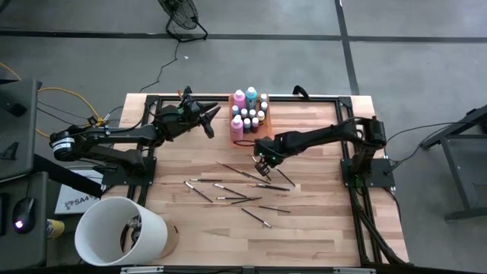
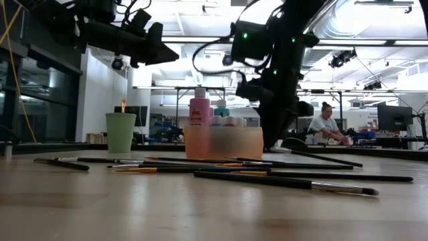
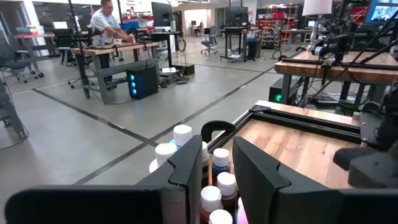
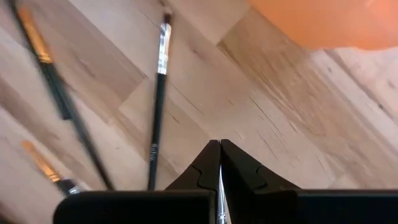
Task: Pick & Place Paint Supplies
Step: Put the white paintbrush into the cup
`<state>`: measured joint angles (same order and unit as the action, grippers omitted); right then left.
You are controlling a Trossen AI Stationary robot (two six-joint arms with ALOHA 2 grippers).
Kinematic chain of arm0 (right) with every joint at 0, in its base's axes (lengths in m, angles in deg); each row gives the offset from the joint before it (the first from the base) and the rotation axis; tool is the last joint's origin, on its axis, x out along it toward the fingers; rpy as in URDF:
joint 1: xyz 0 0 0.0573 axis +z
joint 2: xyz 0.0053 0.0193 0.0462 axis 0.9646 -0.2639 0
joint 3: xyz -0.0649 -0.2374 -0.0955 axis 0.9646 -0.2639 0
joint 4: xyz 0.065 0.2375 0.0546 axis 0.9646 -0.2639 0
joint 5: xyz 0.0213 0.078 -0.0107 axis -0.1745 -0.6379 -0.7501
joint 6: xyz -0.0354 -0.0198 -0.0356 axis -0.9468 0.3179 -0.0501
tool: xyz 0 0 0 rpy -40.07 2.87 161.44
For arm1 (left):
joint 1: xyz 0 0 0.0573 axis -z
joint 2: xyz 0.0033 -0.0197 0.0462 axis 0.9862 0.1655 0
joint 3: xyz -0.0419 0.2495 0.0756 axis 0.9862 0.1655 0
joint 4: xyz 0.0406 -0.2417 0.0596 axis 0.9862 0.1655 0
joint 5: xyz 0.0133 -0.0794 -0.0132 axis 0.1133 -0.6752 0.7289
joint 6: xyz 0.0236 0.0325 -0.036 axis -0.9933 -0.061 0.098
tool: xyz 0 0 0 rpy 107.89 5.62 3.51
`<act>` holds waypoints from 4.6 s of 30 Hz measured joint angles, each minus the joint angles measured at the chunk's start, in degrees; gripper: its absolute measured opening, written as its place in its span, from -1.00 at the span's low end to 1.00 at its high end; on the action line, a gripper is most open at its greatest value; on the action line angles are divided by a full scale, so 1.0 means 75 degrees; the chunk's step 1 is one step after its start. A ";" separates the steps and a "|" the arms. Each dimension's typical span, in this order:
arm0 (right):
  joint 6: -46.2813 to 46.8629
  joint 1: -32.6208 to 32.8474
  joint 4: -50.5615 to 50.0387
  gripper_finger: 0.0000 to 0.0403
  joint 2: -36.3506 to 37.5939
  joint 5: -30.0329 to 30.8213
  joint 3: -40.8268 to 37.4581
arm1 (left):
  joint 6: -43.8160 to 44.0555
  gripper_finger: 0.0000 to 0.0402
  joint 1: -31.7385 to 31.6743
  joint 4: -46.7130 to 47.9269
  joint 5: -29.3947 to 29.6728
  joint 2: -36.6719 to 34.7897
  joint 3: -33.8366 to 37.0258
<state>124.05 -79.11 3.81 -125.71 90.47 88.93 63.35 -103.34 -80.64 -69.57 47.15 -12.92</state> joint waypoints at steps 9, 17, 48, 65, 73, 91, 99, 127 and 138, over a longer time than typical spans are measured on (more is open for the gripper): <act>-0.0460 0.0080 0.0114 -0.98 0.0902 0.0373 0.0006 | -0.0074 -0.56 0.0001 -0.0002 -0.0021 0.0003 0.0000; -0.1228 0.0187 0.0739 -0.98 0.1790 0.0717 0.0012 | -0.0096 -0.56 0.0000 0.0004 -0.0698 0.0001 0.0000; -0.5891 0.0268 0.8046 -0.98 0.1838 0.0937 0.0014 | 0.0860 0.19 0.0630 -0.0456 -0.3970 0.0015 -0.0067; -0.6057 0.0181 0.9179 -0.98 0.1345 0.0307 0.0012 | 0.0918 0.16 0.0755 -0.0408 -0.3869 0.0015 -0.0184; -0.6095 0.0154 0.9174 -0.98 0.1350 0.0305 0.0012 | 0.0916 -0.34 0.0755 -0.0410 -0.3738 0.0015 -0.0184; -0.5847 0.0131 0.9081 -0.97 0.1359 0.0178 0.0012 | 0.0796 -0.97 0.0757 -0.0396 -0.3756 0.0015 -0.0184; -0.5326 0.0135 0.8375 -0.51 0.1586 0.0116 0.0015 | 0.0799 -0.96 0.0750 -0.0389 -0.3302 0.0015 -0.0184; -0.4027 0.1331 0.2146 0.18 0.4267 0.5247 -0.0260 | -0.0227 -0.96 0.0611 0.0826 0.5710 0.0011 -0.0087; -0.3144 0.1445 0.4315 0.18 0.5429 0.5486 -0.2819 | 0.0841 -0.96 -0.0423 0.1319 0.5331 0.0006 0.0363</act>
<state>100.47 -68.27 36.17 -85.00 131.61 67.78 69.66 -106.52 -70.75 -29.58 47.19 -10.19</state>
